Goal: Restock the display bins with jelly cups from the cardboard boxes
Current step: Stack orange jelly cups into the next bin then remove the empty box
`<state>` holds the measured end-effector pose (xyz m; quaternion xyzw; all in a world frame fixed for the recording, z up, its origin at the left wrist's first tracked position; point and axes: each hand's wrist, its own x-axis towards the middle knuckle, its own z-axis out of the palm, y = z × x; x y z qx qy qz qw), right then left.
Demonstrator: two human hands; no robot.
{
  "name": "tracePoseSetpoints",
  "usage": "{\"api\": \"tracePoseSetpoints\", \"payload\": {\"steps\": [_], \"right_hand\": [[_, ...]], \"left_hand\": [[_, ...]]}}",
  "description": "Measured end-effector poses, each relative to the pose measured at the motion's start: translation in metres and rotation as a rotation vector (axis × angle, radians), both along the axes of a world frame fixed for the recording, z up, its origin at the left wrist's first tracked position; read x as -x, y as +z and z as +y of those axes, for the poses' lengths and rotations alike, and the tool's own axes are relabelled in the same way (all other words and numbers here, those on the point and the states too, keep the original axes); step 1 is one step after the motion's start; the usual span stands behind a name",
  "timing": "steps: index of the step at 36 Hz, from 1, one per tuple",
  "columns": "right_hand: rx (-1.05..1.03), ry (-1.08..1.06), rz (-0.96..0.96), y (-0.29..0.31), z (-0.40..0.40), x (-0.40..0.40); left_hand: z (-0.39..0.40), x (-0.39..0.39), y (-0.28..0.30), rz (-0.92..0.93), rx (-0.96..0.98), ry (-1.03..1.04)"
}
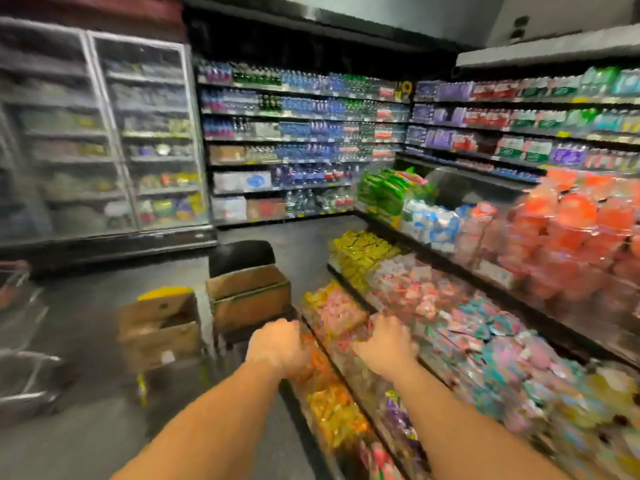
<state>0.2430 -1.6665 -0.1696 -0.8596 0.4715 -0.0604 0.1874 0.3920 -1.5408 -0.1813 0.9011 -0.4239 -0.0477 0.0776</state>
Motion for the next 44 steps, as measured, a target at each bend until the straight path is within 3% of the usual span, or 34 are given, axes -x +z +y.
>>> {"api": "tracePoseSetpoints", "payload": {"steps": [11, 21, 44], "right_hand": [[-0.065, 0.309, 0.019, -0.011, 0.133, -0.17], [-0.161, 0.368, -0.02, -0.034, 0.18, -0.313], [-0.274, 0.419, 0.221, -0.142, 0.069, -0.742]], "left_hand": [[0.148, -0.133, 0.007, -0.025, 0.0, 0.275], [0.206, -0.266, -0.023, 0.058, -0.003, 0.382], [0.129, -0.672, -0.133, 0.234, -0.132, 0.538]]}}
